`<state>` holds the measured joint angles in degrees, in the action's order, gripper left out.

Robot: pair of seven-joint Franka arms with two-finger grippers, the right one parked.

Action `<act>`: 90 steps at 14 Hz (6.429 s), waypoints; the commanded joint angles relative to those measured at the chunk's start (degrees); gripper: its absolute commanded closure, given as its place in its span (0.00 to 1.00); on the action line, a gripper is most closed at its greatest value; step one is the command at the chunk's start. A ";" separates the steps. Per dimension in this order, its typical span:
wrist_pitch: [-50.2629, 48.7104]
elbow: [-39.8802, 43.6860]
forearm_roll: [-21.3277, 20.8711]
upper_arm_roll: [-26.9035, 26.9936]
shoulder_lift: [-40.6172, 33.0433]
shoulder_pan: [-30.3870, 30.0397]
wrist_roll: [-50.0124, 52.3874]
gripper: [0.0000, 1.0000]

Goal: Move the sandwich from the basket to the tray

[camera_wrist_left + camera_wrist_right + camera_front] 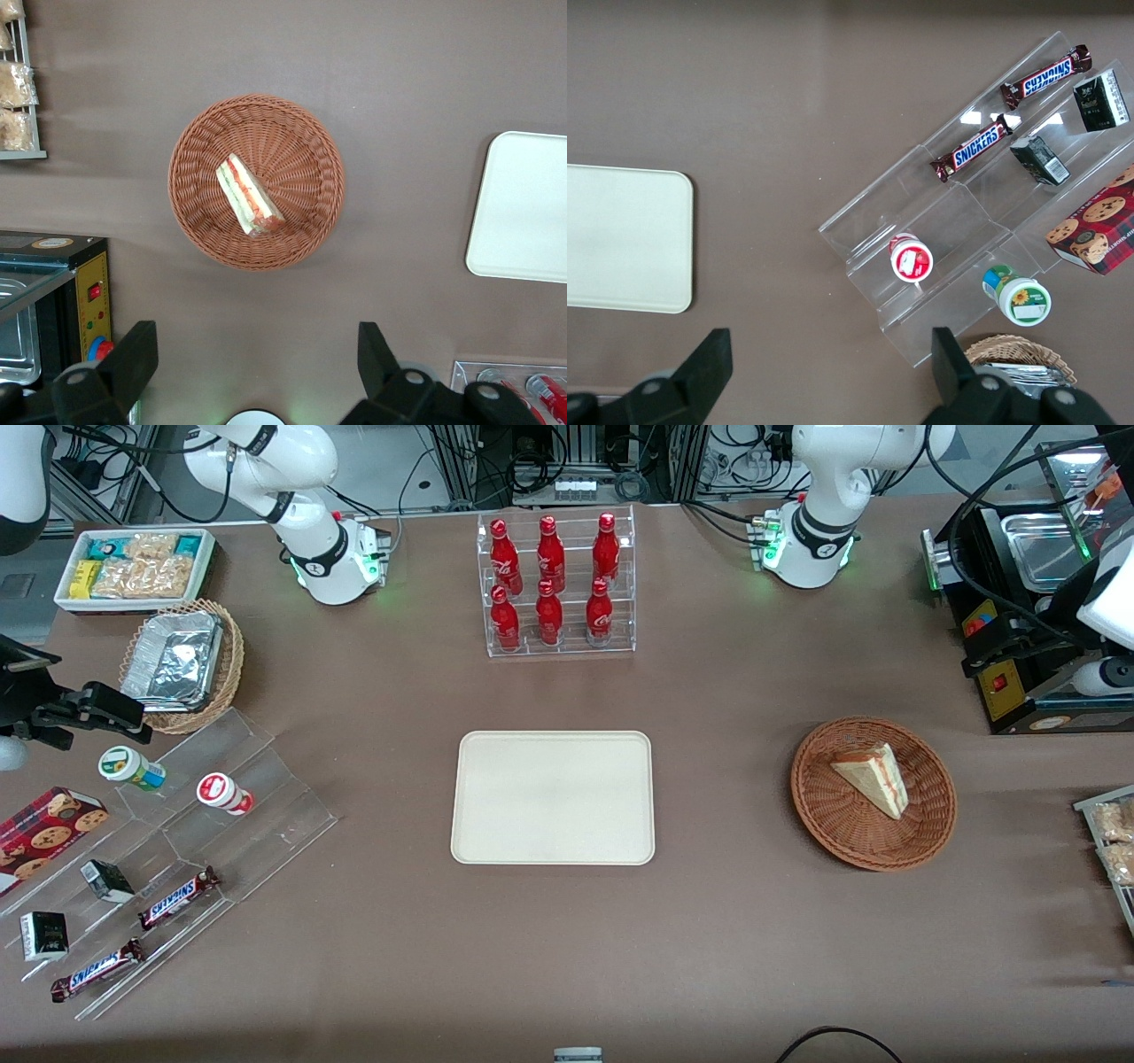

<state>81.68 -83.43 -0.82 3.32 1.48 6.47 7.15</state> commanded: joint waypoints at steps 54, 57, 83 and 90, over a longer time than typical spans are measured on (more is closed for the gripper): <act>27.92 -22.41 4.16 4.94 13.98 9.23 25.99 0.75; 28.79 -16.44 6.43 3.37 18.72 15.93 25.81 0.79; 47.25 -8.59 6.54 -4.20 39.48 31.06 26.69 0.24; 34.28 -9.47 6.80 2.20 26.24 30.62 34.70 0.00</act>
<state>121.95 -90.83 5.76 2.61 34.98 37.21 39.91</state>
